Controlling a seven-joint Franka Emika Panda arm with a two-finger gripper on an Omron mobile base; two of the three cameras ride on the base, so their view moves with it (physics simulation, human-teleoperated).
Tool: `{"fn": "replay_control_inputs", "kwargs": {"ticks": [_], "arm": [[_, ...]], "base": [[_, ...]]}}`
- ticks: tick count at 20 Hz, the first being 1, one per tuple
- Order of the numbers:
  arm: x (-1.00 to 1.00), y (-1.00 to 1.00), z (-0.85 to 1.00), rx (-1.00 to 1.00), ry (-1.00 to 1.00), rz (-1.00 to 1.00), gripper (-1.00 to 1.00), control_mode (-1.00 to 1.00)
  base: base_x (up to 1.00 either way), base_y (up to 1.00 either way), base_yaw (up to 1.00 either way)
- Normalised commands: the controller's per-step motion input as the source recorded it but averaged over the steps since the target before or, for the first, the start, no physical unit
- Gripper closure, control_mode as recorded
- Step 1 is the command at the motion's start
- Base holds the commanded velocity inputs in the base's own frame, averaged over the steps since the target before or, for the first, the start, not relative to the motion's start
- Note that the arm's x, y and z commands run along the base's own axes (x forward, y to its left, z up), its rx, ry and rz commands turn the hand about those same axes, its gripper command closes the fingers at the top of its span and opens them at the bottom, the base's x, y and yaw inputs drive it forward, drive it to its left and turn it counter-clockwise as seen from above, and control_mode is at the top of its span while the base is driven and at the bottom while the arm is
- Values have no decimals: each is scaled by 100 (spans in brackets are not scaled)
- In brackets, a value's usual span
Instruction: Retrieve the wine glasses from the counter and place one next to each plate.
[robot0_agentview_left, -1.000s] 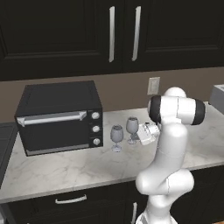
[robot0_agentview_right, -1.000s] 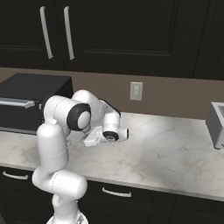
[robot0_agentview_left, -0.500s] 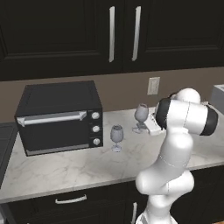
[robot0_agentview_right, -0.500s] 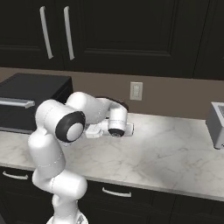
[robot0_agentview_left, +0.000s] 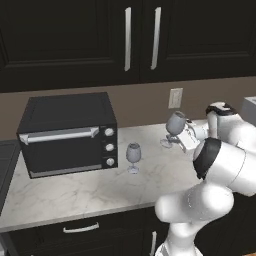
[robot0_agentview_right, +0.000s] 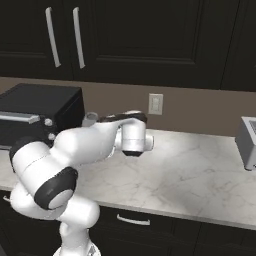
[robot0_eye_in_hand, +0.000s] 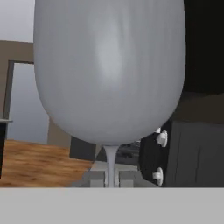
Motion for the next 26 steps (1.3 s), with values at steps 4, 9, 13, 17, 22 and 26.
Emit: {"fn": "replay_control_inputs", "kwargs": {"ticks": [4,9,13,17,22,26], "arm": [[-91,0,71,0,-17,2,100,-100],[-89,0,51,0,-10,0,100,-100],[-88,0,28,1,-3,0,100,-100],[-67,0,41,2,0,0,100,-100],[-53,0,37,2,0,0,100,-100],[-47,0,37,0,0,0,100,-100]], "base": [[0,0,0],[0,0,0],[0,0,0],[0,0,0],[0,0,0],[0,0,0]]}}
